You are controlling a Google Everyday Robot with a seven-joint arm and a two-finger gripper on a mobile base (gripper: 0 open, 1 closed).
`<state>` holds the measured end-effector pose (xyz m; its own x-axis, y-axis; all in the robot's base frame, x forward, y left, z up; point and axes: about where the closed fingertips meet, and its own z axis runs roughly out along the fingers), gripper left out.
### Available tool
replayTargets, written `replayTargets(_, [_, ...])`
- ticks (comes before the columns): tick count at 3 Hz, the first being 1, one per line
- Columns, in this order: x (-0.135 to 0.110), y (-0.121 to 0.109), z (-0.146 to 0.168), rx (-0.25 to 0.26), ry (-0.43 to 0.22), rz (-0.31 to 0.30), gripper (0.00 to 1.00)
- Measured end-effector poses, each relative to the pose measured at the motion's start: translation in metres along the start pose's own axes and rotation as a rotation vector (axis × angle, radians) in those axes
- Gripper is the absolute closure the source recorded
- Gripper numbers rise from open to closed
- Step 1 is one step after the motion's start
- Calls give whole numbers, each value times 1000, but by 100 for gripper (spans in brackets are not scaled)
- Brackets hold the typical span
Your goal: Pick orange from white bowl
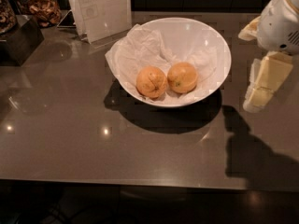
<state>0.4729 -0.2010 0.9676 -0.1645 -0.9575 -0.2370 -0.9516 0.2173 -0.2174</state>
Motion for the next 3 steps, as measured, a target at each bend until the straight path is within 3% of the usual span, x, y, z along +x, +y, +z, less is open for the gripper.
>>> replayTargets(2, [-23,-32,47,-107,-58,-36,0])
replayTargets(3, [-24,-33,47,-101,-62,-36,0])
